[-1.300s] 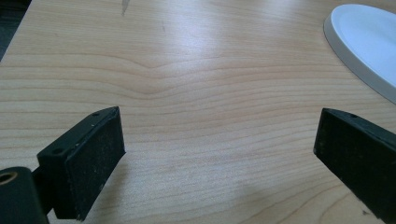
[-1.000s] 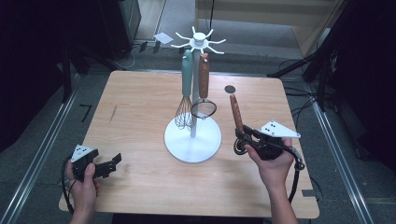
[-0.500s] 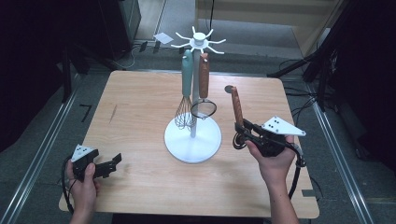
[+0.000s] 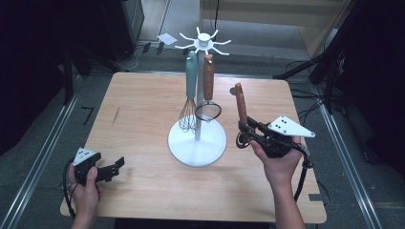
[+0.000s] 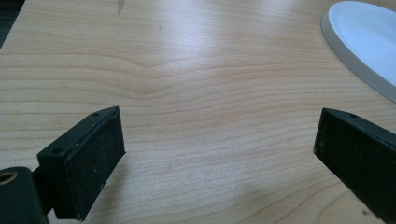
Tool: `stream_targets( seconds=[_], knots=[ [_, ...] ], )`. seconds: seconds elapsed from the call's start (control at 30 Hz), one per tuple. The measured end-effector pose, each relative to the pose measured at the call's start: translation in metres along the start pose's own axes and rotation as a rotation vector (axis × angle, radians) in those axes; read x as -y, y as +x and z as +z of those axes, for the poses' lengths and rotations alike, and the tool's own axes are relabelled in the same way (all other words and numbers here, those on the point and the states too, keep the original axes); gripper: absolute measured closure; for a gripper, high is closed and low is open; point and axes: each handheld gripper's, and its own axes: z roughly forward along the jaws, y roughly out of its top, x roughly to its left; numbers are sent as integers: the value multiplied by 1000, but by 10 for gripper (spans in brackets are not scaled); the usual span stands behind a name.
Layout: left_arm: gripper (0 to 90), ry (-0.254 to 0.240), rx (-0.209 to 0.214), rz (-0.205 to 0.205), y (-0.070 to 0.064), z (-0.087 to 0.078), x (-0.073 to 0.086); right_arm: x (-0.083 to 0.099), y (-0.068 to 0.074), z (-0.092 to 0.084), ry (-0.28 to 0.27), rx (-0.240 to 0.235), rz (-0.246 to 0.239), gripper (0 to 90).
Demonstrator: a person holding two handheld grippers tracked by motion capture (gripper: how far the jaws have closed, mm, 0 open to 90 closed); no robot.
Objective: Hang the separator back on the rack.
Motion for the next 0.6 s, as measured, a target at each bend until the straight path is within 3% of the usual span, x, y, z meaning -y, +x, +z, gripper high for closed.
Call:
stream_targets(
  seconds=[0.6],
  knots=[
    [20,0,2,1,0,0,0,-27,10,4,-92,-38,-25,712]
  ],
)
